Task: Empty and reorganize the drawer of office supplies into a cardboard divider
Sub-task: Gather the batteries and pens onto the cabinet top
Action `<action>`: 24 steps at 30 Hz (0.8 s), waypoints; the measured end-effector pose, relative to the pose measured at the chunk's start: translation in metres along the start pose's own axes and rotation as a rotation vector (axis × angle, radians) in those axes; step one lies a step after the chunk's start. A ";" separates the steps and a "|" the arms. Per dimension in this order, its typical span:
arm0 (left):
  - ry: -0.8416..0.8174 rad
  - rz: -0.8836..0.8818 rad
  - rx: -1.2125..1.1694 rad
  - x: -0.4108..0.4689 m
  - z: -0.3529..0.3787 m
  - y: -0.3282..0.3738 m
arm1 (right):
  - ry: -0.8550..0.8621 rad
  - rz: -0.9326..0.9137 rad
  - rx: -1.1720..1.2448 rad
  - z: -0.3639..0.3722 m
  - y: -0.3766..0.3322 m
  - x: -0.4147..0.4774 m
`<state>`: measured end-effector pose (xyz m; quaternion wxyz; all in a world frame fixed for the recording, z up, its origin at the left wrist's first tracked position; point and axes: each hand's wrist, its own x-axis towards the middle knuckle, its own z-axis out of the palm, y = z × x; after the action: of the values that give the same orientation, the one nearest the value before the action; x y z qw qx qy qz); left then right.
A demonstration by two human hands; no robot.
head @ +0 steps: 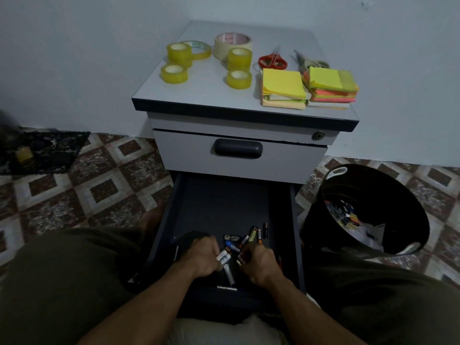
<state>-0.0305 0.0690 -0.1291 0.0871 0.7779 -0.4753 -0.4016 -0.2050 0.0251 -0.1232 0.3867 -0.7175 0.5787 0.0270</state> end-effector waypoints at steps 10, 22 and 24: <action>-0.028 0.048 -0.038 0.002 0.010 -0.001 | 0.012 -0.068 0.038 0.004 0.005 0.003; -0.006 0.064 -0.194 -0.003 0.004 0.004 | 0.071 -0.016 0.086 -0.005 0.006 0.001; -0.002 0.020 -0.273 -0.004 0.000 0.006 | 0.062 -0.009 0.100 -0.008 0.005 0.000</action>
<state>-0.0358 0.0695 -0.1238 0.1955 0.7536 -0.4242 -0.4625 -0.2126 0.0202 -0.1206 0.4042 -0.7004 0.5877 -0.0260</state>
